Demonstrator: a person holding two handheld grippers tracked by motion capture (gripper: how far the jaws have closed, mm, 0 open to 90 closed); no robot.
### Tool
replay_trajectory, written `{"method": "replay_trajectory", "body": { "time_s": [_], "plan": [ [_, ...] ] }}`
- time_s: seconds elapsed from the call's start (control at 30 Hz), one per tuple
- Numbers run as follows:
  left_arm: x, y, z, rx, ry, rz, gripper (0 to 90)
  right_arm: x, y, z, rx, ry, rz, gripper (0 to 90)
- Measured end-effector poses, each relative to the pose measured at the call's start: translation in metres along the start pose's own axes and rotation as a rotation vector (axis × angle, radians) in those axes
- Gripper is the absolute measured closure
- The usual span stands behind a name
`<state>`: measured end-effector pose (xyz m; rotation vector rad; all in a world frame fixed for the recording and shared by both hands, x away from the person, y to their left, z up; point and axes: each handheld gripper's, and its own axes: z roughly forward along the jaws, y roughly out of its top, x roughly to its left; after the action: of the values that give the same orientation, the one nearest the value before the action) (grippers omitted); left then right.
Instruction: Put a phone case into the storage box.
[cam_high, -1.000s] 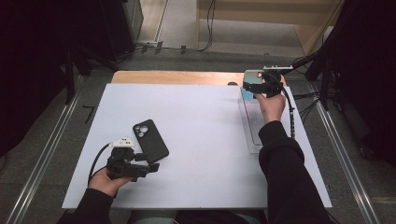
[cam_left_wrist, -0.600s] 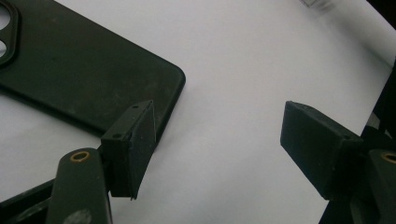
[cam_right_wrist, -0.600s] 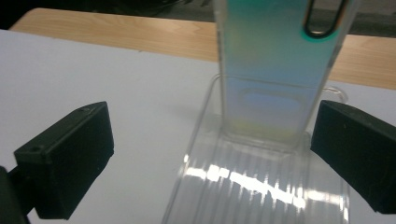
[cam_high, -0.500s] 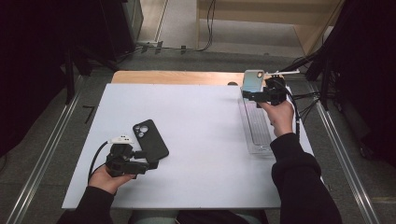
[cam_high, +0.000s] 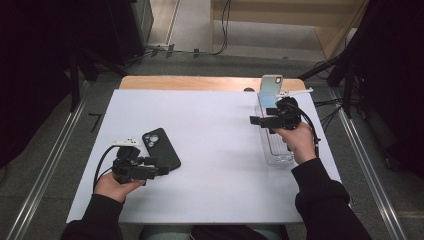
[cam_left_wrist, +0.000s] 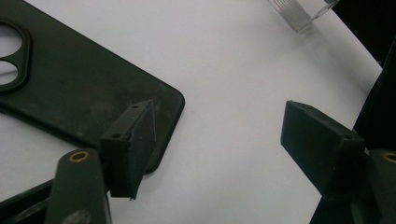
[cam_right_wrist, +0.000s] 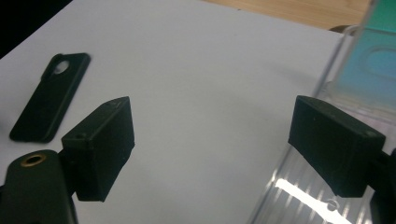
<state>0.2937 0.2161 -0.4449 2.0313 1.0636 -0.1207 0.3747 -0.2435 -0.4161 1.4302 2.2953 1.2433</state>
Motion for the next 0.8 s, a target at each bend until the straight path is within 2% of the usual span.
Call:
{"method": "replay_trajectory", "body": {
  "time_s": [0.2, 0.4, 0.6, 0.8],
  "plan": [
    [0.003, 0.004, 0.001, 0.006, -0.003, 0.004, 27.0, 0.017, -0.013, 0.000, -0.004, 0.074, -0.017, 12.7],
    [0.005, 0.007, 0.004, 0.031, -0.011, -0.026, 27.1, 0.028, -0.022, -0.006, -0.008, 0.093, -0.043, 12.8],
    [0.006, 0.010, 0.007, 0.026, -0.026, -0.017, 29.1, 0.035, -0.036, -0.011, 0.006, 0.140, -0.082, 16.2],
    [0.004, 0.012, 0.009, 0.016, -0.038, 0.001, 29.0, 0.047, -0.051, -0.018, 0.020, 0.153, -0.125, 18.1]
  ]
}}
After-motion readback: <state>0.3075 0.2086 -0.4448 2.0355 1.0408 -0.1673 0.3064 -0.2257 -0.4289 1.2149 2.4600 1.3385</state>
